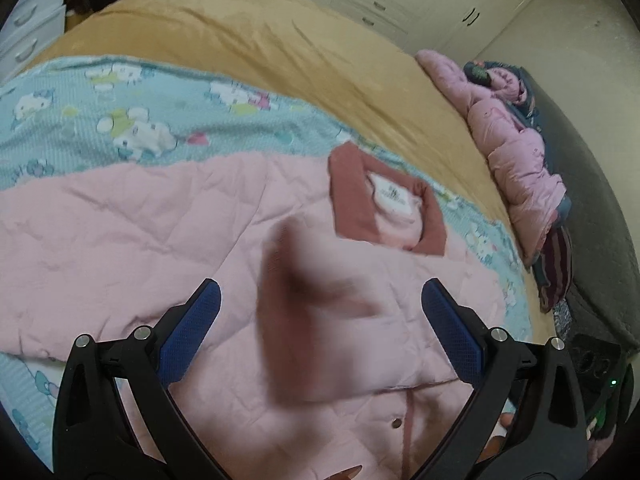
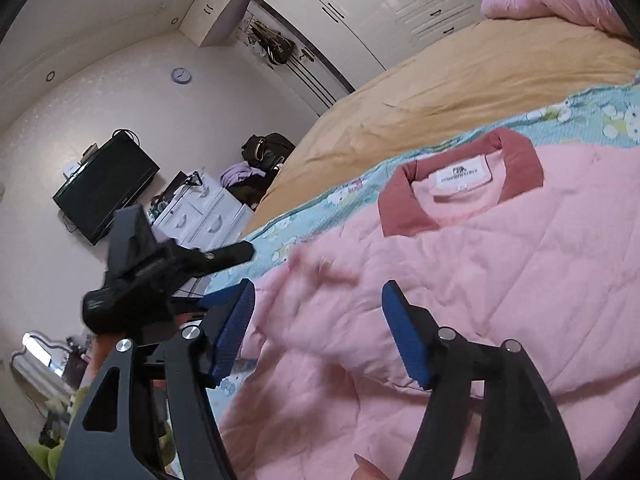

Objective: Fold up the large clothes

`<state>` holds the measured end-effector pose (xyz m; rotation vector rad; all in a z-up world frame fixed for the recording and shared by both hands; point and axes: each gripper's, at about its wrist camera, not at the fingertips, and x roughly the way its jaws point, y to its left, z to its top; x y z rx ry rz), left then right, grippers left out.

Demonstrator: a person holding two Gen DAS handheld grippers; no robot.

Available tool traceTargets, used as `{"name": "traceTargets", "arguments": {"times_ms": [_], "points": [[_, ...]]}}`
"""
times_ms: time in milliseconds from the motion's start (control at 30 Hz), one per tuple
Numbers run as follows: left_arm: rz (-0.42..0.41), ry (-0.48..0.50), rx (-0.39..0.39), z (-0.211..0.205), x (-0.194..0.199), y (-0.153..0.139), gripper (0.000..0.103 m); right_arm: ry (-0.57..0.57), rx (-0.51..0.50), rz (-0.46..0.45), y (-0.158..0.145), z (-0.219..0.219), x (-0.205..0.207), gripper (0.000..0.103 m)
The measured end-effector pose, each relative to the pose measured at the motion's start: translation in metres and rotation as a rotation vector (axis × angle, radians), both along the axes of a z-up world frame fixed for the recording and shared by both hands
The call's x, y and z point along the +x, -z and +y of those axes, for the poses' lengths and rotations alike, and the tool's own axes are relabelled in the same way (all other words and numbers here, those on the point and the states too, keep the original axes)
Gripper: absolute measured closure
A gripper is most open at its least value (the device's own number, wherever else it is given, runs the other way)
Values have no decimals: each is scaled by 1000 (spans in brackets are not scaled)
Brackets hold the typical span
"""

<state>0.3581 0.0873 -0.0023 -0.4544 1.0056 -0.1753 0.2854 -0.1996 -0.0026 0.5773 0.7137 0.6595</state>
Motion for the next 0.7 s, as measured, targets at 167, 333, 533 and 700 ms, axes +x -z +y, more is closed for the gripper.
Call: {"name": "traceTargets", "arguments": {"times_ms": [167, 333, 533, 700], "points": [[68, 0, 32, -1, 1, 35, 9, 43, -62, 15, 3, -37, -9, 35], [128, 10, -56, -2, 3, 70, 12, 114, -111, 41, 16, -82, -12, 32], [97, 22, -48, -20, 9, 75, 58, 172, -147, 59, 23, -122, -21, 32], [7, 17, -20, -22, 1, 60, 100, 215, -204, 63, 23, -144, -21, 32]]}}
